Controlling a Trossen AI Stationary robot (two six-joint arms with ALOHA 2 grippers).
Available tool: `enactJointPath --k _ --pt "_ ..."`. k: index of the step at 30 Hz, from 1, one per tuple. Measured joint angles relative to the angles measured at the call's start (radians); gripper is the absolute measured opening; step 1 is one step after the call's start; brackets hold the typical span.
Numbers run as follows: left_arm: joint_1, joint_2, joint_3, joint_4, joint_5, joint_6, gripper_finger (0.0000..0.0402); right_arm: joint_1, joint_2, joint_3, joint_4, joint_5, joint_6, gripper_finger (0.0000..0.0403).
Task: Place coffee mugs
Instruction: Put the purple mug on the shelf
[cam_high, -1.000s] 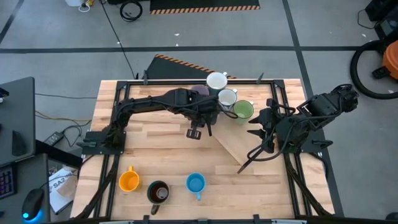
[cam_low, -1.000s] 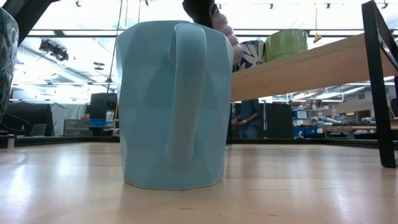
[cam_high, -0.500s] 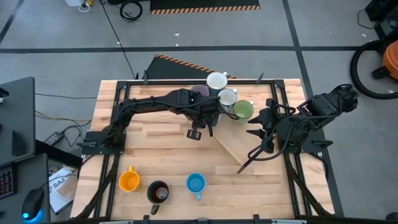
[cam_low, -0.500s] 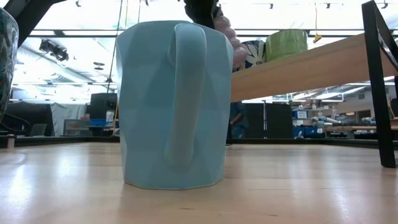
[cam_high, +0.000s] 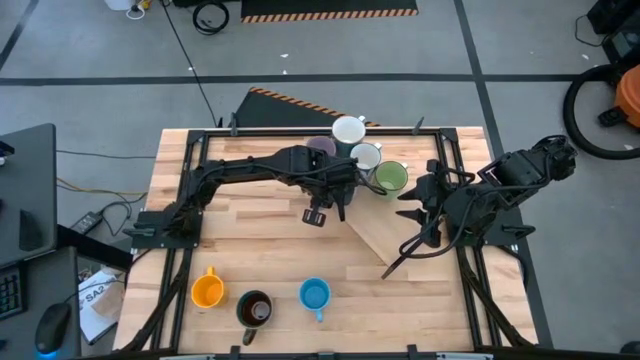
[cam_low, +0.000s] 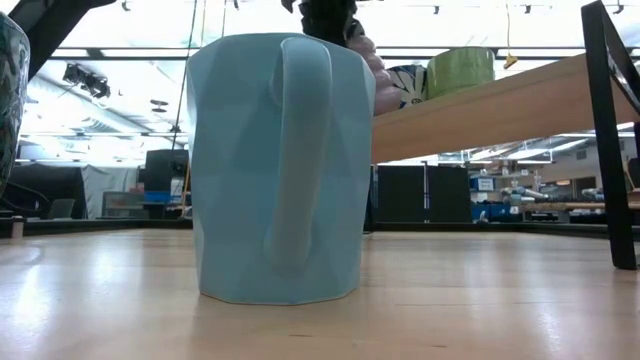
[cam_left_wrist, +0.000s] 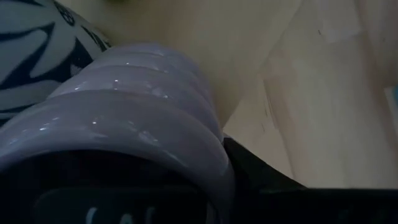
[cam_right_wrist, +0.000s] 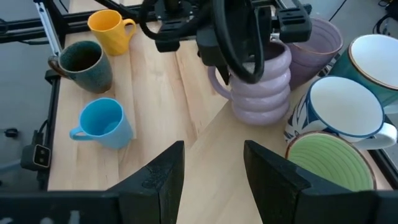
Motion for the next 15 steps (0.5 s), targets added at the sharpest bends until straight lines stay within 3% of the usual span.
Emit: enactJointPath --k 4,15 --pt "0.000 0.003 0.000 0.007 -0.007 -0.009 0.0050 0.000 0.000 0.000 0.019 0.000 -0.001 0.0172" --pt "0.000 0.001 0.002 0.017 -0.013 -0.041 0.0127 0.000 0.000 0.000 0.042 -0.001 -0.019 0.0172"
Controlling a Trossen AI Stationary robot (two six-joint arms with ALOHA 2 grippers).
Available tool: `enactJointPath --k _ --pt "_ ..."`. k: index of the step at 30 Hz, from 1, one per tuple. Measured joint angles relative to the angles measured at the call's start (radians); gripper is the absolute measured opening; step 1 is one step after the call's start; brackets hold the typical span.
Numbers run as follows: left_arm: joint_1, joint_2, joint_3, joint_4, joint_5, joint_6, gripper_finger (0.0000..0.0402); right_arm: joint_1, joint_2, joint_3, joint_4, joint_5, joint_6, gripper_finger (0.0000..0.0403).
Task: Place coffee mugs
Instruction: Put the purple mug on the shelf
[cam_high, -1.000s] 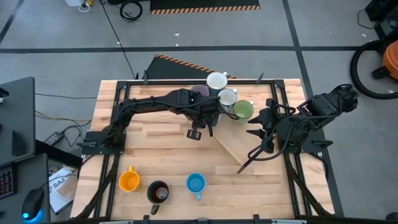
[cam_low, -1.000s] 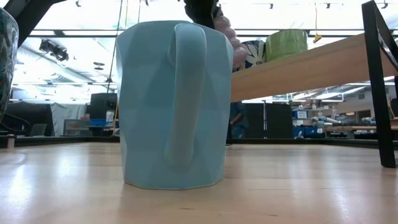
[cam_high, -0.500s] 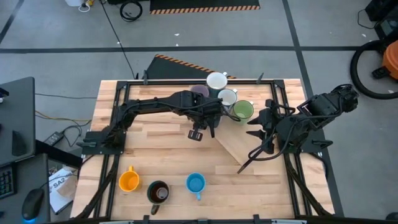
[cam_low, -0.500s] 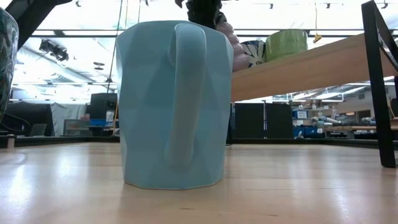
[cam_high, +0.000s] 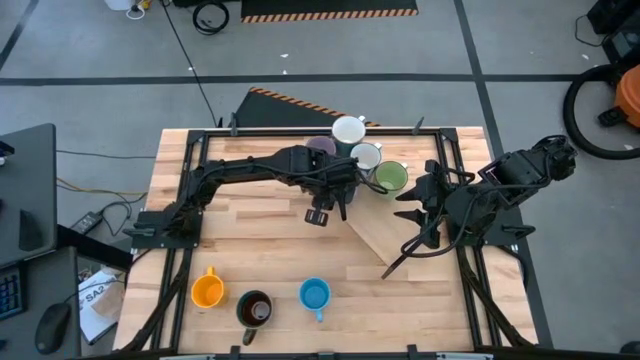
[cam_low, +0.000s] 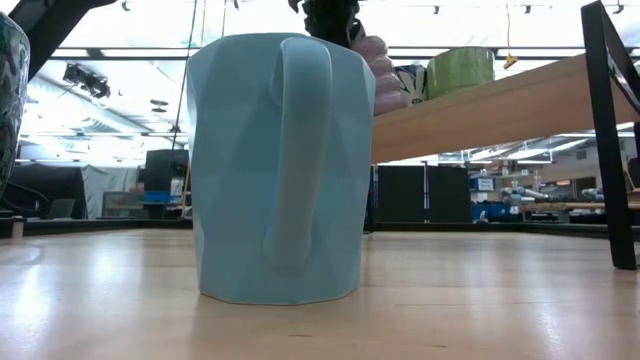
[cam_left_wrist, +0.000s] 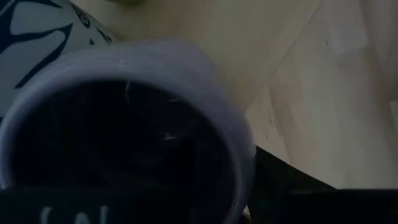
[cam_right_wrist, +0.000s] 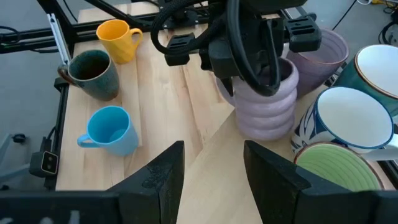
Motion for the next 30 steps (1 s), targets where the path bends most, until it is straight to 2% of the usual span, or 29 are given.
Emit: enactJointPath --k 10,16,20,30 --pt "0.000 -0.001 0.000 0.013 0.001 -0.069 0.0132 0.000 0.000 0.000 0.000 -0.004 -0.025 0.0172" --pt "0.000 -0.003 0.048 0.022 0.001 -0.070 0.0132 0.000 0.000 0.000 -0.001 -0.006 -0.027 0.0172" --pt "0.000 -0.015 0.046 0.029 -0.042 -0.069 0.0133 0.000 0.000 0.000 -0.002 -0.006 -0.028 0.0172" --pt "-0.007 -0.023 0.047 0.049 -0.027 -0.076 0.0135 0.000 0.000 0.000 -0.002 -0.006 -0.026 0.0172"
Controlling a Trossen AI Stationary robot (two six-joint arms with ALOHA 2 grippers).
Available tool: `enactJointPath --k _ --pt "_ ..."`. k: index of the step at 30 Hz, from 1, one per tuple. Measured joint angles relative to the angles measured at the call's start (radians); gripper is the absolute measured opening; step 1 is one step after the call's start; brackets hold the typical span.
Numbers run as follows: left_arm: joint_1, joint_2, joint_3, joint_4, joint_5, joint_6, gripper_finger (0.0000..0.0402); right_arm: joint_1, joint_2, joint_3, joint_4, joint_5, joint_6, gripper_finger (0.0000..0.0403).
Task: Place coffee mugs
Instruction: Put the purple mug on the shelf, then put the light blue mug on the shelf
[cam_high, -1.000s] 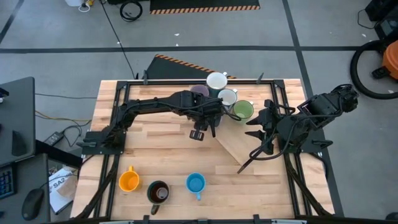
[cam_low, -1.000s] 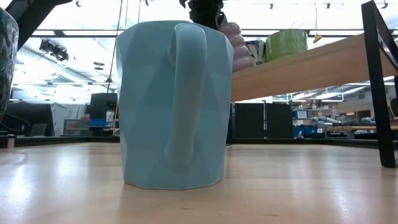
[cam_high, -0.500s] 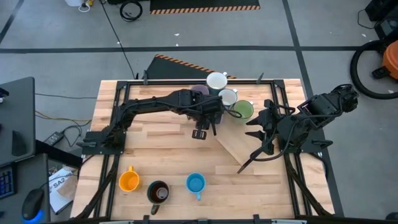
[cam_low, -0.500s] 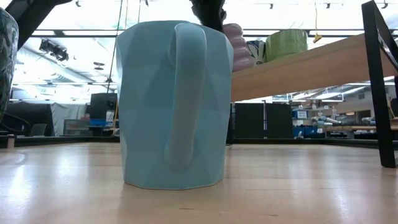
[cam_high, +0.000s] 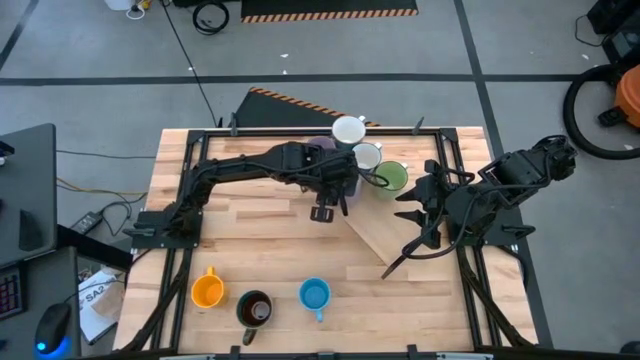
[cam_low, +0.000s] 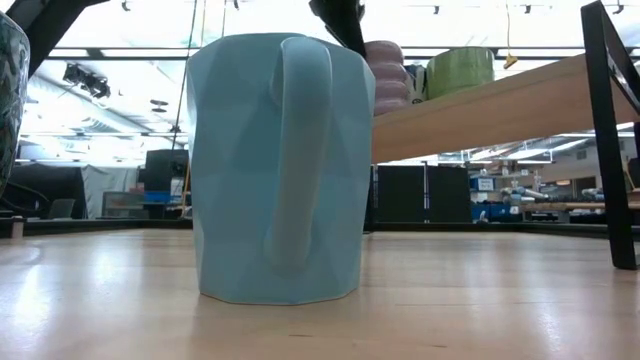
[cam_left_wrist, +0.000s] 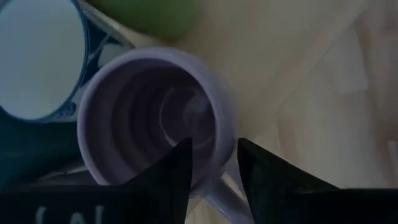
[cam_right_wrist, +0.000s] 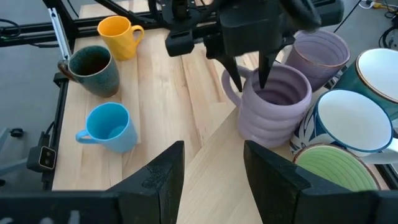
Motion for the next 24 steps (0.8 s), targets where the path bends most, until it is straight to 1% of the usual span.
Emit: enactJointPath --k 6,17,24 --pt "0.005 -0.029 0.000 0.020 0.009 -0.015 0.0135 0.000 0.000 0.000 -0.002 0.002 0.000 0.0172" --pt "0.006 -0.033 0.000 0.031 0.004 -0.009 0.0134 0.000 0.000 0.000 -0.012 0.006 0.000 0.0172" --pt "0.007 -0.082 0.000 0.089 0.002 -0.014 0.0134 0.000 -0.040 0.000 -0.036 0.017 -0.007 0.0172"
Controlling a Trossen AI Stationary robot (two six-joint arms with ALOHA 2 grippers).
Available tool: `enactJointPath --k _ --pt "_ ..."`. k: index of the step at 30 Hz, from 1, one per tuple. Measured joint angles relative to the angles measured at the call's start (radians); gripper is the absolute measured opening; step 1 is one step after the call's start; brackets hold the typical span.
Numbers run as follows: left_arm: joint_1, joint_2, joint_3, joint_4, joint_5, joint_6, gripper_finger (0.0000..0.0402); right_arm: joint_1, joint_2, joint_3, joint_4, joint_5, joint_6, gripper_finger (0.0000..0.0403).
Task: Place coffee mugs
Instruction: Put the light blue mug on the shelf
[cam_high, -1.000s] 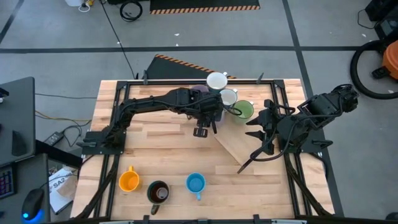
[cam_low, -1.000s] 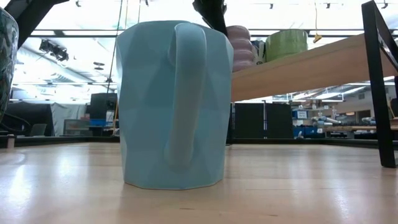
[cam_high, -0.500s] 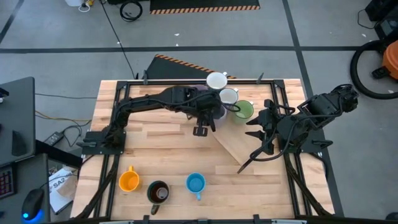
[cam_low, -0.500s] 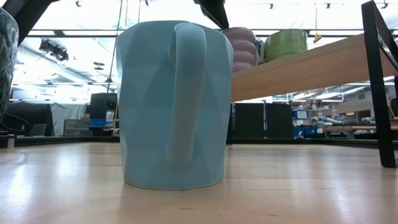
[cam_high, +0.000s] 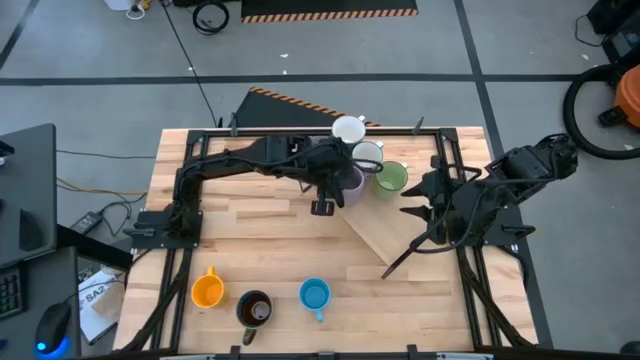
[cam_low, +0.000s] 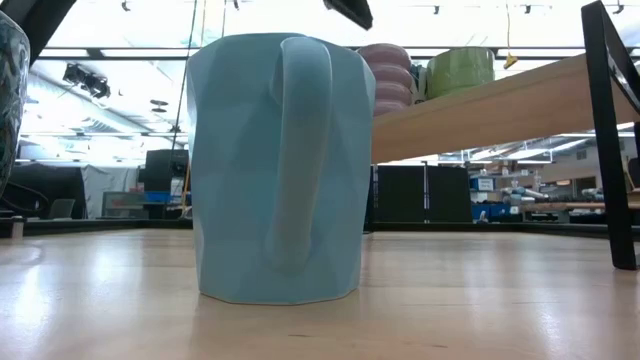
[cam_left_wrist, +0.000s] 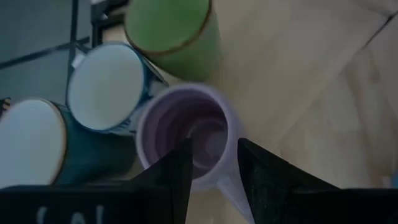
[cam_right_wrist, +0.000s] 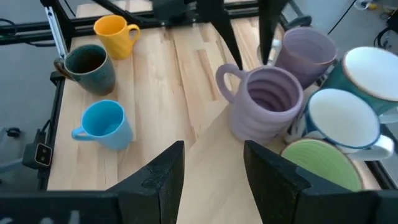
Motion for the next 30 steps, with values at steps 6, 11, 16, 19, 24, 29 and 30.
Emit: enactJointPath --k 6,11,16,19,24,29,30 --pt "0.000 -0.026 0.000 0.044 0.046 -0.115 0.0134 -0.014 -0.060 -0.037 -0.036 0.071 -0.018 0.0172" --pt "-0.001 -0.025 0.000 0.046 0.121 -0.248 0.0134 -0.047 -0.131 -0.165 -0.018 0.041 0.028 0.0172" --pt "-0.022 -0.025 0.000 0.076 0.119 -0.267 0.0131 -0.085 -0.190 -0.264 0.048 -0.048 0.048 0.0172" --pt "-0.031 -0.025 -0.006 0.100 0.120 -0.267 0.0121 -0.109 -0.206 -0.291 0.071 -0.097 0.048 0.0172" --pt "-0.036 -0.024 -0.039 0.129 0.120 -0.274 0.0103 -0.140 -0.193 -0.293 0.073 -0.149 0.037 0.0172" --pt "-0.040 -0.024 -0.040 0.135 0.119 -0.293 0.0086 -0.158 -0.173 -0.294 0.073 -0.213 0.018 0.0172" --pt "-0.040 -0.024 -0.040 0.136 0.119 -0.293 0.0082 -0.160 -0.170 -0.294 0.075 -0.227 0.010 0.0172"
